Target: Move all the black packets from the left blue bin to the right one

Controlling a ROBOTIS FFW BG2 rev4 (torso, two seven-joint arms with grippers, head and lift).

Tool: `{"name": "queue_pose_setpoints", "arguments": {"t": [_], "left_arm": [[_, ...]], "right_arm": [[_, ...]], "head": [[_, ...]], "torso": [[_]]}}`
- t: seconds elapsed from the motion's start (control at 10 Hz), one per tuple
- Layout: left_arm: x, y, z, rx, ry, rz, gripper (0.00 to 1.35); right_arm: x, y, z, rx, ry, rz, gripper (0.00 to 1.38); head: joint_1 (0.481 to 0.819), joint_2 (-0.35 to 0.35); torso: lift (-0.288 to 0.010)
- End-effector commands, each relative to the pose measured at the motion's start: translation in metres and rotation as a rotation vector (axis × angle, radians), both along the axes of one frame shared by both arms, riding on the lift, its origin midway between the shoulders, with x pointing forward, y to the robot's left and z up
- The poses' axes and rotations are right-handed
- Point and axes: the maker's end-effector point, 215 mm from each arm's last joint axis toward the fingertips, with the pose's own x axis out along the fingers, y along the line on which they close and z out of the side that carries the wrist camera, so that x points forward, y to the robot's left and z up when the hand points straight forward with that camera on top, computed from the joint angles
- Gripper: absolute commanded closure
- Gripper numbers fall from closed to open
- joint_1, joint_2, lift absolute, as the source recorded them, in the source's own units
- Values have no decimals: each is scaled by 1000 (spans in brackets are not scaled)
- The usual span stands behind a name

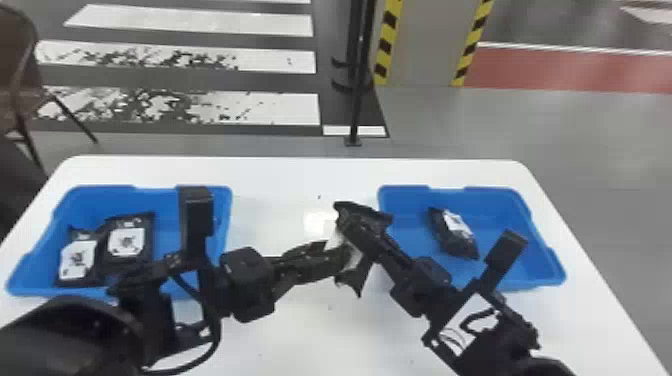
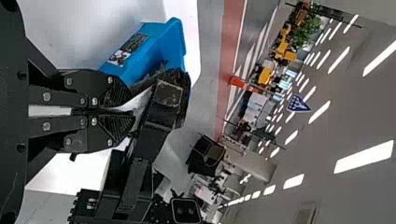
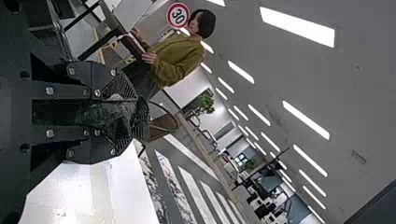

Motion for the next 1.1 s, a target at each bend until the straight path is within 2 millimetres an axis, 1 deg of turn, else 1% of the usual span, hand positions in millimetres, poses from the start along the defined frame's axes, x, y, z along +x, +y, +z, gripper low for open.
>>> {"name": "queue_pose_setpoints", "arguments": {"t": [0.0, 0.1, 0.2, 0.3, 0.4, 0.5, 0.6, 0.7, 0.8, 0.9, 1.0], "left_arm": [[5, 20, -1, -32, 7, 69, 552], [11, 38, 1, -51, -1, 116, 225], [16, 56, 3, -54, -12, 157, 121], [18, 75, 11, -55, -40, 200, 134], [22, 94, 27, -63, -93, 256, 137], [21, 114, 49, -72, -158, 327, 139], [16, 138, 59, -61, -192, 404, 139], [11, 164, 63, -43, -221, 493, 139], [5, 194, 68, -10, -254, 588, 140], [-1, 223, 65, 37, -262, 670, 140], [-6, 245, 58, 84, -261, 713, 140]], "right_arm": [[2, -5, 0, -2, 0, -9, 1279], [9, -21, -3, -15, 1, -40, 1279], [22, -44, -6, -47, -3, -83, 1279], [39, -66, -14, -89, 0, -120, 1279], [54, -89, -23, -121, 12, -154, 1279], [70, -114, -34, -176, 22, -198, 1279], [85, -145, -46, -248, 34, -251, 1266], [94, -182, -56, -318, 49, -316, 1242], [98, -205, -67, -368, 67, -351, 1138], [99, -211, -74, -406, 76, -358, 780], [98, -216, -75, -468, 64, -364, 386]], "head": [[695, -94], [695, -84], [695, -73], [695, -70], [695, -72], [695, -74], [695, -76], [695, -82], [695, -86], [695, -94], [695, -84]], "torso": [[-140], [-140], [-140], [-140], [-140], [-140], [-140], [-140], [-140], [-140], [-140]]}}
